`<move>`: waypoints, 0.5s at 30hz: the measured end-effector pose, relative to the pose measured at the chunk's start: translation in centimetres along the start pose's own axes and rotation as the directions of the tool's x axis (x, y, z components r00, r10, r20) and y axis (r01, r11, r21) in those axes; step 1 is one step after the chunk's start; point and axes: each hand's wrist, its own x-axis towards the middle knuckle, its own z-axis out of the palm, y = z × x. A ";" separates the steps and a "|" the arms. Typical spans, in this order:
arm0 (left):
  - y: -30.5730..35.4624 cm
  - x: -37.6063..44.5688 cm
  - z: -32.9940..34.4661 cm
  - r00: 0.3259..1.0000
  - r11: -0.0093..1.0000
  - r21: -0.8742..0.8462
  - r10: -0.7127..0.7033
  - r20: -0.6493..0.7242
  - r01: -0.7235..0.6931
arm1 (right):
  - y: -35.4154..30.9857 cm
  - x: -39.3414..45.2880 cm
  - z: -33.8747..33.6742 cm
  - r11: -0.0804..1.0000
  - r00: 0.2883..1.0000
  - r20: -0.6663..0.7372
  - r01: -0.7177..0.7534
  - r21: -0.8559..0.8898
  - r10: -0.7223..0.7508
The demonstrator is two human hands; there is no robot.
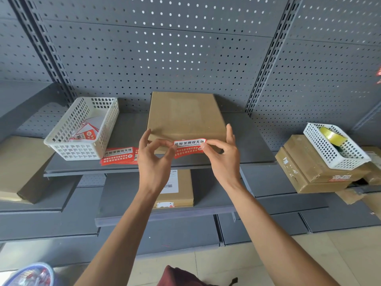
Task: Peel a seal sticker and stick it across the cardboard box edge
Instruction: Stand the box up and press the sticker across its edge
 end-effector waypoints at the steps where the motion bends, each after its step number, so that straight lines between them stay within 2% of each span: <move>1: -0.1 0.1 0.1 1.000 1.000 0.002 0.004 -0.001 -0.004 | 0.2 0.2 0.0 1.000 1.000 0.006 0.010 0.003 -0.010; 9: 0.6 1.1 0.5 0.999 0.999 -0.006 0.034 -0.024 -0.034 | -0.8 1.4 -0.3 0.998 0.999 0.009 0.052 0.046 -0.052; 15: 3.8 2.1 1.1 0.990 0.994 -0.009 0.105 -0.097 -0.106 | -2.6 3.1 -0.4 0.987 0.987 -0.009 0.160 -0.025 -0.160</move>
